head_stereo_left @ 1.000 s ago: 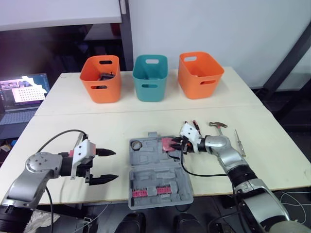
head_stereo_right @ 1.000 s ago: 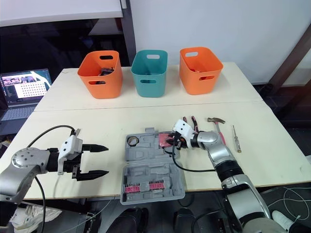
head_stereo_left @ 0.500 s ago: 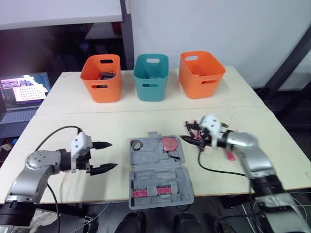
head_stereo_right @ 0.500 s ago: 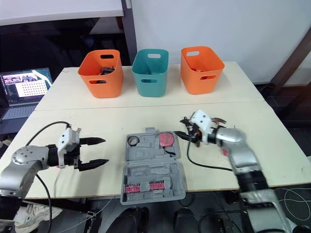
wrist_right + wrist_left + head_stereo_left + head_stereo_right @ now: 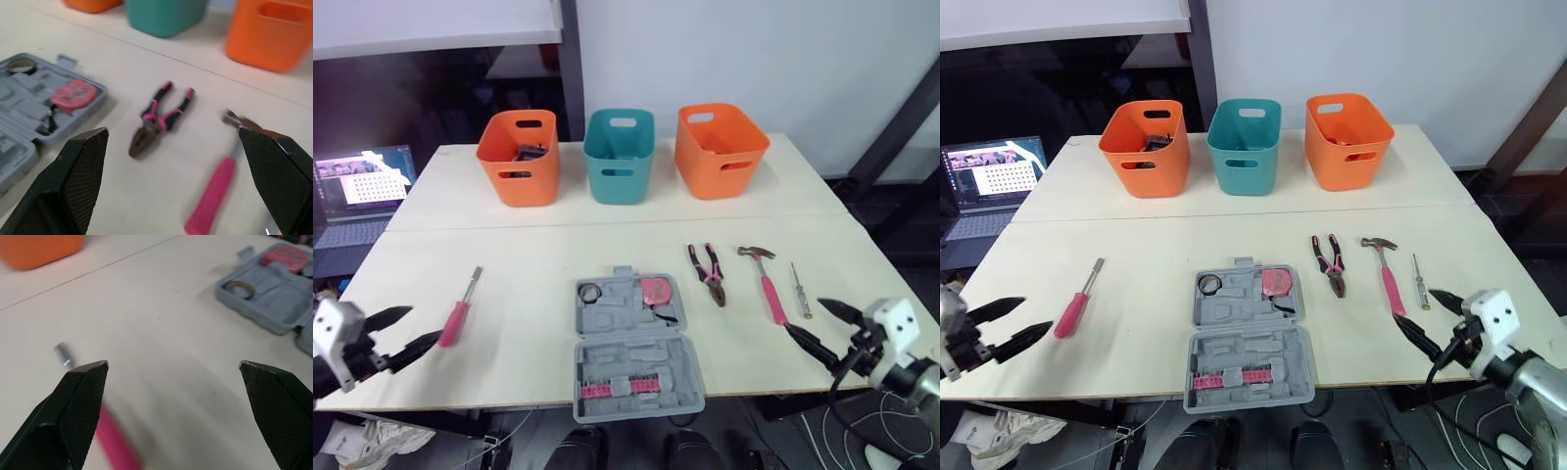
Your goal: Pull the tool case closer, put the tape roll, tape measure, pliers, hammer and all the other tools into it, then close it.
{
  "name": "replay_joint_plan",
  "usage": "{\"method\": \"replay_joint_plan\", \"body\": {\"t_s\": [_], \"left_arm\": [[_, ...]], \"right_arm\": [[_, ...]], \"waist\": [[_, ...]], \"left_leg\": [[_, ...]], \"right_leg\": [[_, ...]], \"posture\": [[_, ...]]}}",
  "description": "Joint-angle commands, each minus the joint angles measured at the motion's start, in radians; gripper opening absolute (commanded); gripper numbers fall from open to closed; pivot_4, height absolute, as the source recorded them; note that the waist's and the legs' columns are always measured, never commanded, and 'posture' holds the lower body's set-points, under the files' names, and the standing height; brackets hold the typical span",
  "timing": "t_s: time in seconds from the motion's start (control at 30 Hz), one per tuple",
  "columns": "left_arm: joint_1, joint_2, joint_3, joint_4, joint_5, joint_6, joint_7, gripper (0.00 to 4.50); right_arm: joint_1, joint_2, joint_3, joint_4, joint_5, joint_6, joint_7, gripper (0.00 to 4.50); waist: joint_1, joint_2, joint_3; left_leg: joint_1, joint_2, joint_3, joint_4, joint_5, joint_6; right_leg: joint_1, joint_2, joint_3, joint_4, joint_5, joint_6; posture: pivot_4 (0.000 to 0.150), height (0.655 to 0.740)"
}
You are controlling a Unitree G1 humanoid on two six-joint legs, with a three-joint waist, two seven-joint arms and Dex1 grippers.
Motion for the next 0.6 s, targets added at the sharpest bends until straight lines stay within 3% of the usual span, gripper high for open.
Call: {"method": "replay_joint_plan", "body": {"t_s": [0.03, 0.37, 0.6], "left_arm": [[0.031, 0.011, 0.07, 0.037, -0.018, -0.03, 0.0, 4.5], [-0.026, 0.015, 0.044, 0.004, -0.019, -0.016, 0.009, 4.5], [-0.169, 0.057, -0.104, -0.198, -0.056, 0.137, -0.036, 4.5]], "right_arm": [[0.059, 0.018, -0.094, 0.054, 0.007, -0.062, -0.027, 4.48], [0.001, -0.017, -0.023, 0.1, -0.005, -0.082, -0.027, 4.48], [-0.154, -0.123, 0.061, 0.035, 0.061, 0.06, 0.018, 4.48]], "waist": [[-0.003, 0.0, 0.0], [-0.007, -0.002, -0.001], [-0.001, -0.002, -0.001]], "left_leg": [[0.0, 0.0, 0.0, 0.0, 0.0, -0.001], [0.0, 0.001, 0.001, -0.001, -0.001, 0.0], [0.0, 0.001, 0.001, 0.0, -0.001, 0.0]], "right_leg": [[0.0, 0.0, 0.0, -0.002, 0.0, 0.0], [0.003, 0.0, -0.001, -0.004, 0.0, -0.001], [0.001, -0.001, -0.002, -0.004, 0.0, 0.0]], "posture": [[0.15, 0.7329], [0.15, 0.7329], [0.15, 0.7329]]}}
